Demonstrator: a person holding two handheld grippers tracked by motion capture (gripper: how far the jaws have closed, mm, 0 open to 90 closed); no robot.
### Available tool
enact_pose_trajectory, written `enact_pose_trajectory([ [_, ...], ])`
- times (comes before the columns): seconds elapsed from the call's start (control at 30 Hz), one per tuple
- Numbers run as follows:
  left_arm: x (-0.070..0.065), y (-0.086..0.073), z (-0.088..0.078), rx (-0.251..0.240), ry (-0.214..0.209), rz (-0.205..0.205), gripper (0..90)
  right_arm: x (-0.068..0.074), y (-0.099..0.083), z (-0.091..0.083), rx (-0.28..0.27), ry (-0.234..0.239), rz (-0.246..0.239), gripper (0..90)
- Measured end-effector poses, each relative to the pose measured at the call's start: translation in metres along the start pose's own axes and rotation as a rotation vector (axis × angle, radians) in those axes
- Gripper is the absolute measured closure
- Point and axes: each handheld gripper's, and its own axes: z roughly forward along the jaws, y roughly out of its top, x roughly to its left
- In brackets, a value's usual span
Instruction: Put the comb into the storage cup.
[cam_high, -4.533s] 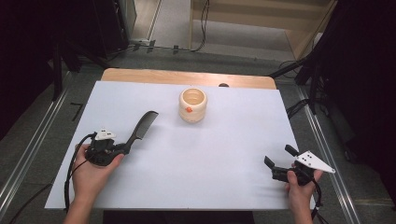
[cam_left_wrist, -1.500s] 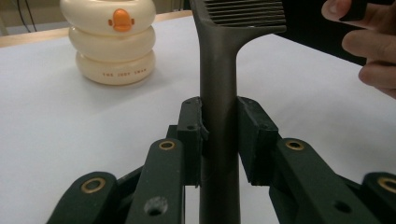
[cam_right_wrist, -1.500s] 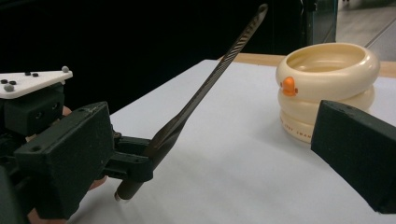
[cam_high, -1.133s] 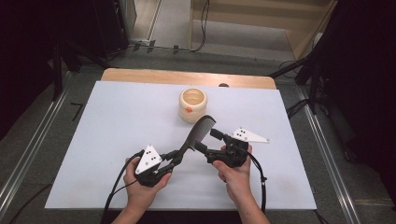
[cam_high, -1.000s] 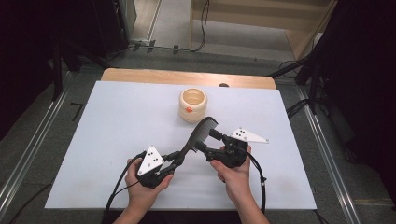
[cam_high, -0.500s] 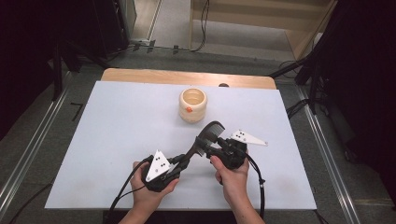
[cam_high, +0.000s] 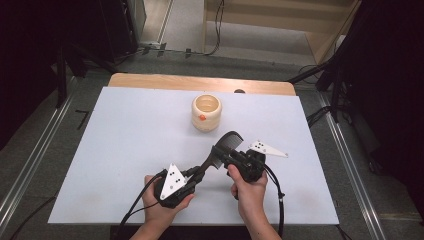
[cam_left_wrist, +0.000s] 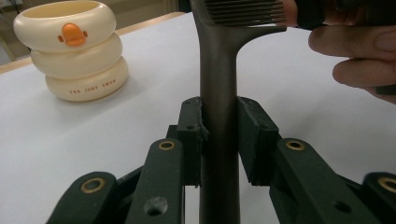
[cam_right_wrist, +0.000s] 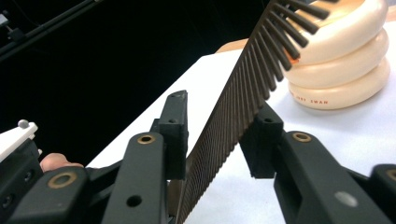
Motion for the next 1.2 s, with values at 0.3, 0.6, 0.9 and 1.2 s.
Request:
enact_pose_trajectory([
  [0.3,-0.004,-0.001,0.002,0.001,0.028,0.029,71.6,-0.005,-0.001,-0.001,-0.002,0.02,0.047,76.7],
  [0.6,0.007,0.0,-0.001,-0.053,-0.023,-0.041,35.5,-0.006,0.002,-0.007,-0.037,0.07,0.031,82.5],
  [0.9,0.034,-0.003,-0.021,-0.095,-0.054,-0.139,0.0,-0.006,0.006,-0.014,-0.069,0.067,-0.018,82.5],
  [1.2,0.059,-0.016,-0.038,-0.09,-0.042,-0.183,0.0,-0.003,0.007,-0.016,-0.091,0.065,-0.079,82.4],
])
